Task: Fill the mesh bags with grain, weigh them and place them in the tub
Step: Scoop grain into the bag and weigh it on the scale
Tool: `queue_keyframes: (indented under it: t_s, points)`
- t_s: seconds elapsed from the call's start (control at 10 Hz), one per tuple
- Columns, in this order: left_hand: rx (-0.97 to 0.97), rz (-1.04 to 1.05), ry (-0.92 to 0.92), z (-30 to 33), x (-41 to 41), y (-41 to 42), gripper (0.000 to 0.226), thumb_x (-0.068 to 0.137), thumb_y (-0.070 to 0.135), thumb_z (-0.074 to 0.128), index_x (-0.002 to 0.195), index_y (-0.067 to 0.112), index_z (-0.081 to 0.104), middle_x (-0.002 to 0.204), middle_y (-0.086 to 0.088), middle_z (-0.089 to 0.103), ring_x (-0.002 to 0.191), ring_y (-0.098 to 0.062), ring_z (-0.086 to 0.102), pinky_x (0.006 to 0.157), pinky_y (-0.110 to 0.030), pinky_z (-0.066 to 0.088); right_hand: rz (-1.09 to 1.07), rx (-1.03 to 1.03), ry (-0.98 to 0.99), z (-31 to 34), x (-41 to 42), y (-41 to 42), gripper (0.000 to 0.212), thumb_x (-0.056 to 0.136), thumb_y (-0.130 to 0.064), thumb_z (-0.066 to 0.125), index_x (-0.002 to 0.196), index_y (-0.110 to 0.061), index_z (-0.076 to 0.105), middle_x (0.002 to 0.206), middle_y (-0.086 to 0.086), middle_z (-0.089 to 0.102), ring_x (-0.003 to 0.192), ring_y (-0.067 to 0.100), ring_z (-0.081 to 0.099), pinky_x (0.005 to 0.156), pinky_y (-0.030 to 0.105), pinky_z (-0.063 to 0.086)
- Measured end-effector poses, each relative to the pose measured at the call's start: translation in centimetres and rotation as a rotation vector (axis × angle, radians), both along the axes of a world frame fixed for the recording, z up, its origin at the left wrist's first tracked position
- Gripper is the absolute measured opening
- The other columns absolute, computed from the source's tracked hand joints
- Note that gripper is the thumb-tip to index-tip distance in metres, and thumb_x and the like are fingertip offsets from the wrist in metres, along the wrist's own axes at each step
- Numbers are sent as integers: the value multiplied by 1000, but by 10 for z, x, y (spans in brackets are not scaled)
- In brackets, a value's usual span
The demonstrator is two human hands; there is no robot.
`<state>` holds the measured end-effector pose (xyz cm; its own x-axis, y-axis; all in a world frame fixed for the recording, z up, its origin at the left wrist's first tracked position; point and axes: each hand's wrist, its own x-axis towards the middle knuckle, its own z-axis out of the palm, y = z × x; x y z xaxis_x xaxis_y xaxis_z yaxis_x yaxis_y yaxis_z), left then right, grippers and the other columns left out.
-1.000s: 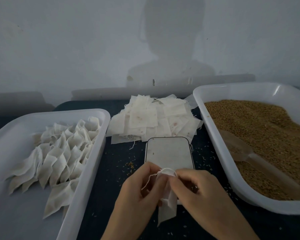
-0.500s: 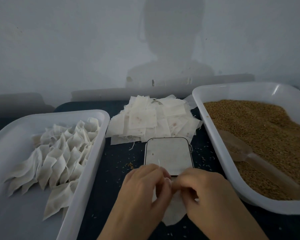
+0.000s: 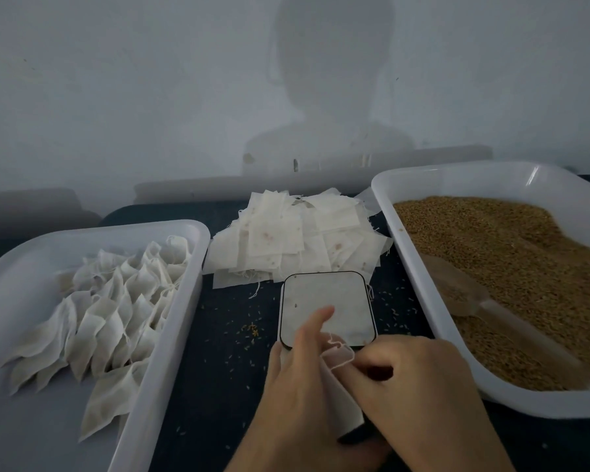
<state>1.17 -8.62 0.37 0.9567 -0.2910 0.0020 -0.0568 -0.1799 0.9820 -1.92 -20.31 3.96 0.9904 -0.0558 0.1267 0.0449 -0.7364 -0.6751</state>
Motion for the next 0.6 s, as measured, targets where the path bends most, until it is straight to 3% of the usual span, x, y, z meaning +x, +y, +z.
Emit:
queue_keyframes:
  t_s: [0.1,0.2,0.3,0.4,0.5,0.6]
  points:
    - [150,91,-117,-11,-9,-4,61,44,55,56,98,75,36,98,40,56,101,7,55,107,-41,39,-36,-74,31,-1,0,2,48,69,-68,51,65,-26,73,56,-4,58,54,12,55,49,18,37]
    - [217,90,-170,-13,-7,-7,66,42,50,63,98,70,34,102,33,59,98,2,57,91,-22,45,-55,-96,-27,-2,0,-6,51,69,-73,56,59,-26,71,53,-7,55,52,9,54,51,18,39]
    - [164,32,-158,-10,-5,-5,47,64,24,77,96,44,49,97,28,62,88,-1,62,75,-16,48,92,15,66,11,-3,-22,44,62,-82,46,66,-43,68,72,-22,64,68,-4,60,61,13,47]
    - [96,92,-200,-8,1,3,26,75,21,72,89,35,56,80,13,66,66,-2,62,55,-13,47,5,51,-68,28,5,-72,33,71,-77,47,85,-52,65,78,-36,65,74,-17,61,62,-2,43]
    - [55,157,-175,-5,6,9,26,73,20,66,85,40,55,68,6,63,56,-5,58,52,-18,49,-169,-322,9,30,32,-134,34,80,-60,54,106,-41,65,91,-24,67,80,-7,61,62,10,47]
    - [55,137,-158,-3,9,10,28,70,20,68,87,39,56,72,4,61,62,-14,61,56,-31,56,-101,-644,557,8,57,-166,52,82,-64,55,117,-27,62,110,-9,65,94,6,61,83,27,52]
